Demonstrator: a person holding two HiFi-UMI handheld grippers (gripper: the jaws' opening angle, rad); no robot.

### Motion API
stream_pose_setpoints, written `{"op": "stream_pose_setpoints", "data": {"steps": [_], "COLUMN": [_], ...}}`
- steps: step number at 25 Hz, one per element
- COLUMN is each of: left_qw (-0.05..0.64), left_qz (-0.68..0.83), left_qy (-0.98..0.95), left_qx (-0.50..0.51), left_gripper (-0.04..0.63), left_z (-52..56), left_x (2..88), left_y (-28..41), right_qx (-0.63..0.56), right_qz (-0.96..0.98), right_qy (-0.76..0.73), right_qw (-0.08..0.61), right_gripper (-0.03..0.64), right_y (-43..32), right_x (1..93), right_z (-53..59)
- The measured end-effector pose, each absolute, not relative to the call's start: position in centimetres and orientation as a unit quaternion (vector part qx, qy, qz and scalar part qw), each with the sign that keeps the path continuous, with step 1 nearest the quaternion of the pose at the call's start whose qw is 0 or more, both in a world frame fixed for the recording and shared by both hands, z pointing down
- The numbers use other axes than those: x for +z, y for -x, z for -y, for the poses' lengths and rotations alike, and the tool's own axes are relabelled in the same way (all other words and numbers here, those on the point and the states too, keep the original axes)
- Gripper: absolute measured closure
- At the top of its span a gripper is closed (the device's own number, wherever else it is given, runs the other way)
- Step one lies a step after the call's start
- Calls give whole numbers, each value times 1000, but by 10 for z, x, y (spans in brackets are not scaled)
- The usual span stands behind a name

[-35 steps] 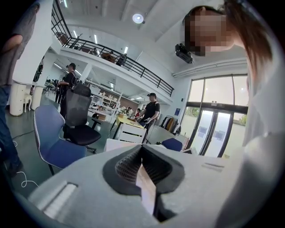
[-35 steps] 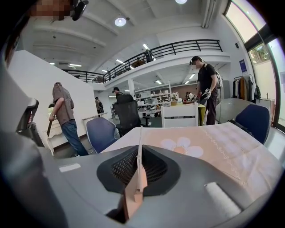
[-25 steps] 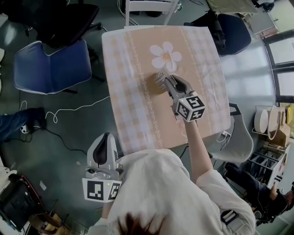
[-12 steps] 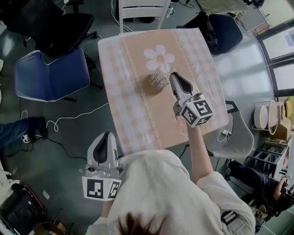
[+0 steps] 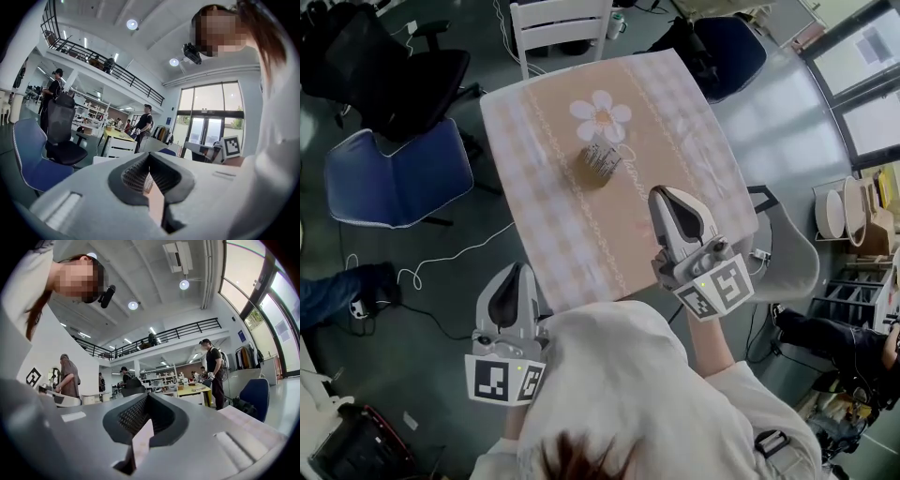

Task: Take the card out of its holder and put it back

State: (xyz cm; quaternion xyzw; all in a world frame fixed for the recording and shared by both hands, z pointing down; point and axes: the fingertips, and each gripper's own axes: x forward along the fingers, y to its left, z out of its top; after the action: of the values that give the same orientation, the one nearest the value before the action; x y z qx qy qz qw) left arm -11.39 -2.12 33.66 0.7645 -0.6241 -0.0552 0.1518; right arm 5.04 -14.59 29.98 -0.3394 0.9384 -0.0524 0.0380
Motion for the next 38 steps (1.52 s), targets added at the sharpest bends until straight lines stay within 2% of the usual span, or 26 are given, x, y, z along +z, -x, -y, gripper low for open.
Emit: {"op": "stream_pose_setpoints", "data": {"steps": [14,38], "left_qw": [131,133], "left_qz": [564,562], "left_qy": [-814,-815], "left_qx": [-39,-42], "left_gripper": [595,595], "left_z": [6,-9], "left_x": [331,334], "left_y": [75,64], "right_qx": [-62,-65], "right_qz": [-936,-934], "right_qy": [344,348], "right_qw": [-32,-55], "right_gripper": [615,615], "right_y": [-70,-79], "right_x": [349,358], "right_z": [37,15]}}
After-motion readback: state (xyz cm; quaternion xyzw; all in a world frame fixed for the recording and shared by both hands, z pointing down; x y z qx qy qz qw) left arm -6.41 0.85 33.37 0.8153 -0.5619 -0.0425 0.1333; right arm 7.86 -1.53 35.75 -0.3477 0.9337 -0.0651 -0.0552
